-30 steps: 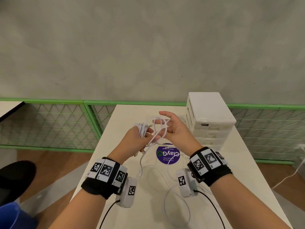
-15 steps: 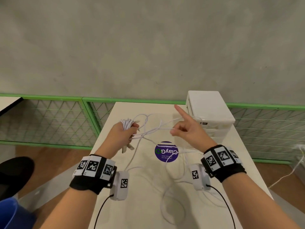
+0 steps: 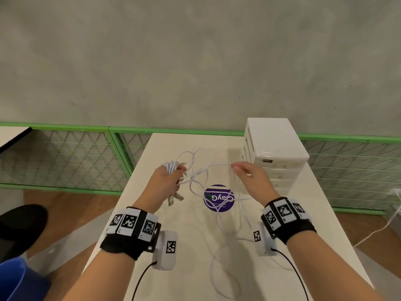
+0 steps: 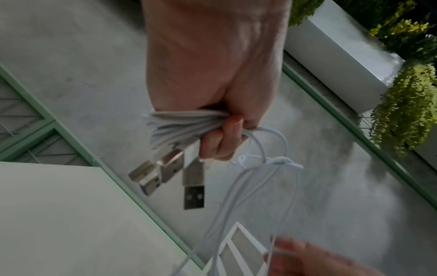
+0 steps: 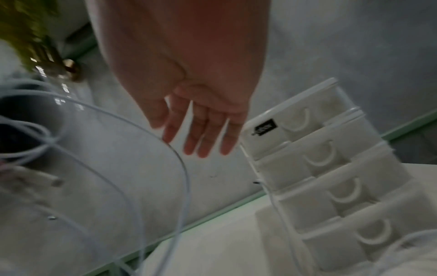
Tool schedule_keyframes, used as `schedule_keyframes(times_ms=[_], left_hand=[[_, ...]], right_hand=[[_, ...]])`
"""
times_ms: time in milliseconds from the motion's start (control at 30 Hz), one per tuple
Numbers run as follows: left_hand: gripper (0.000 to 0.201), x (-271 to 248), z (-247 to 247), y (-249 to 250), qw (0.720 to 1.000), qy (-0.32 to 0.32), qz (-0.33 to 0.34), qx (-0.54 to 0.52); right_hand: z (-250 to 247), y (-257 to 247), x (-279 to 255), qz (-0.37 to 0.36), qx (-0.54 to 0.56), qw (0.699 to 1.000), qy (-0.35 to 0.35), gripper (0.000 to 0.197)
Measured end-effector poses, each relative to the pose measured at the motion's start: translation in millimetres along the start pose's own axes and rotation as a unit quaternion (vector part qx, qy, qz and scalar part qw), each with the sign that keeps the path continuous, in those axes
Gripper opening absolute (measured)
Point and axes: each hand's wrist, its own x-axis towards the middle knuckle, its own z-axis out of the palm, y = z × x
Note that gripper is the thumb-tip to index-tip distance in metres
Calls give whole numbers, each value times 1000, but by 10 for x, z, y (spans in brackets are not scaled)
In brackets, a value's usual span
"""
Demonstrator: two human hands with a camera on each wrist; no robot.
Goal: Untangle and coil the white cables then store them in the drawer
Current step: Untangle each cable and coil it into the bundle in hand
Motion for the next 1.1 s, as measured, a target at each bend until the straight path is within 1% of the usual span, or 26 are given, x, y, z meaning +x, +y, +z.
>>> schedule_keyframes(times_ms=[33, 67, 133, 167, 200, 233, 267, 300, 333, 400, 467, 533, 633, 700, 733, 800, 833, 867, 900, 933, 967, 1000, 1033, 1067, 1100], left_hand=[[13, -12, 22, 22, 1000, 1, -1, -11], [12, -22, 41, 42, 1000, -1, -1, -16], [12, -41, 73, 65, 1000, -6, 3, -11], [13, -44, 85, 68, 1000, -7, 5, -6], [13, -42, 90, 66, 1000, -6, 5, -1], [13, -39, 89, 63, 1000, -5, 2, -1], [12, -29, 75, 61, 1000, -3, -2, -6], [12, -16, 52, 63, 1000, 2, -4, -14], [12, -2, 17, 62, 1000, 12, -4, -21], [13, 11, -68, 78, 999, 34, 5, -26], [12, 13, -134, 94, 999, 43, 15, -15], [13, 18, -166, 83, 999, 46, 21, 15], [12, 43, -207, 32, 998, 63, 21, 17], [15, 63, -263, -7, 996, 90, 18, -14], [15, 76, -287, -20, 995, 98, 17, -27], [12, 91, -278, -34, 995, 92, 24, -36], [9, 99, -247, -42, 996, 80, 30, -27], [7, 101, -203, -41, 997, 71, 37, -13], [6, 107, -159, -35, 997, 65, 45, 1], [6, 107, -118, -22, 997, 58, 50, 11], [7, 103, -77, -2, 997, 54, 50, 16], [8, 100, -46, 15, 997, 51, 50, 19], [9, 91, -22, 33, 997, 48, 50, 20], [10, 84, -4, 47, 998, 46, 51, 16], [14, 76, 3, 54, 997, 48, 52, 10]], right_hand=[[49, -77, -16, -31, 23, 999, -10, 31], [79, -146, -15, -63, 21, 998, -18, 37], [114, -262, -1, -125, -21, 991, -46, 44], [132, -308, 10, -149, -40, 987, -54, 40], [149, -335, 26, -169, -49, 983, -47, 33], [158, -356, 41, -181, -48, 982, -31, 25], [148, -361, 53, -178, -40, 983, -10, 21], [115, -343, 70, -157, -26, 987, 13, 19], [62, -288, 88, -120, -20, 992, 38, 19], [-86, -81, 123, -30, -52, 995, 84, 21], [-221, 251, 149, 67, -97, 989, 93, 25], [-303, 589, 129, 149, -109, 978, 99, 30], [-401, 999, 26, 230, -101, 961, 112, 30], [-430, 1122, -65, 284, -80, 950, 104, 26], [-424, 1141, -98, 294, -86, 948, 92, 27], [-382, 1073, -98, 270, -161, 948, 42, 41], [-340, 1001, -84, 242, -208, 947, 26, 49], [-287, 881, -70, 202, -229, 952, 23, 58], [-231, 730, -53, 148, -224, 963, 34, 68], [-184, 561, -40, 82, -209, 973, 51, 77], [-138, 385, -18, 19, -201, 978, 60, 84], [-105, 188, -10, -32, -203, 977, 57, 85], [-70, 54, 12, -68, -197, 977, 36, 81], [-44, -82, 23, -81, -175, 981, -4, 71], [-17, -173, 27, -69, -128, 988, -61, 60]])
